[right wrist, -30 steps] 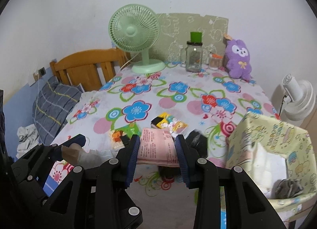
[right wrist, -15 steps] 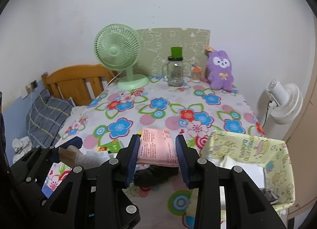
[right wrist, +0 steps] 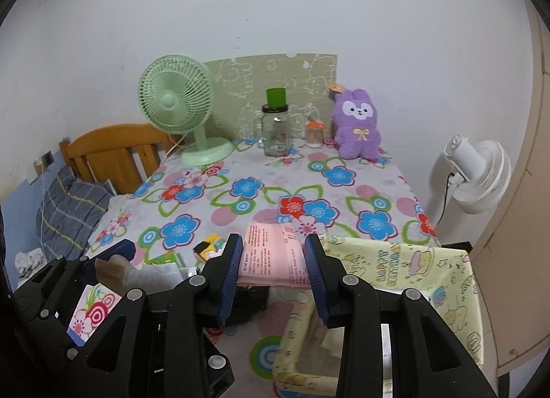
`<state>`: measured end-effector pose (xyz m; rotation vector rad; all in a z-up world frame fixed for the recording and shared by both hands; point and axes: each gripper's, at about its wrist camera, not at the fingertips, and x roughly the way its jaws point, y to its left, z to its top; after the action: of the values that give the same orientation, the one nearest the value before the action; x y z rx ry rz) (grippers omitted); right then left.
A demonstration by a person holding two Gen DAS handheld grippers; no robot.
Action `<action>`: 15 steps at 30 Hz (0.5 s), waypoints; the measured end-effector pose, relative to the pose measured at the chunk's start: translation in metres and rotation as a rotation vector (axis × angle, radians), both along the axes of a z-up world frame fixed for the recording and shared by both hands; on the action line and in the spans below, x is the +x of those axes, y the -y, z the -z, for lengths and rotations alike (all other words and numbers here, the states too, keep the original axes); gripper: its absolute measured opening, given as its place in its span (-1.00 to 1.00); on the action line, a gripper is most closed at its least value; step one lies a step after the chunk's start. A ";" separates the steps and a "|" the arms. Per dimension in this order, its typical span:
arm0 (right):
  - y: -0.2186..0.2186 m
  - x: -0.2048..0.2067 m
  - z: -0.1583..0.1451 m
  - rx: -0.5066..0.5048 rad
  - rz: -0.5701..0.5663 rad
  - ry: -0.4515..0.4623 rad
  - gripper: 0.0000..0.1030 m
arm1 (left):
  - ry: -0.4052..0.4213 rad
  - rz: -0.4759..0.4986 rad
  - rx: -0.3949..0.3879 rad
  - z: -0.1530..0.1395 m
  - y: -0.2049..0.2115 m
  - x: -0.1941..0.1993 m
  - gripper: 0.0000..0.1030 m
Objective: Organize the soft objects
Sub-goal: 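Carry the sock roll in the left tool while the right tool carries the pink paper over the basket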
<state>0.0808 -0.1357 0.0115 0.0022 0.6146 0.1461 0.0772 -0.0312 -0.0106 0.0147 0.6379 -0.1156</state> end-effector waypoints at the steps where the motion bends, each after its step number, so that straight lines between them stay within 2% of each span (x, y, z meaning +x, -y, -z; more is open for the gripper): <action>1: 0.004 0.001 0.000 0.001 0.005 0.001 -0.21 | 0.001 0.006 0.000 -0.001 0.004 0.001 0.53; 15: 0.060 0.006 -0.001 0.011 0.089 0.001 -0.21 | -0.001 0.105 0.003 0.000 0.058 0.012 0.53</action>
<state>0.0863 -0.1954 0.0123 0.0398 0.6118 0.0634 0.0894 -0.0896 -0.0109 0.0514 0.6380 -0.2159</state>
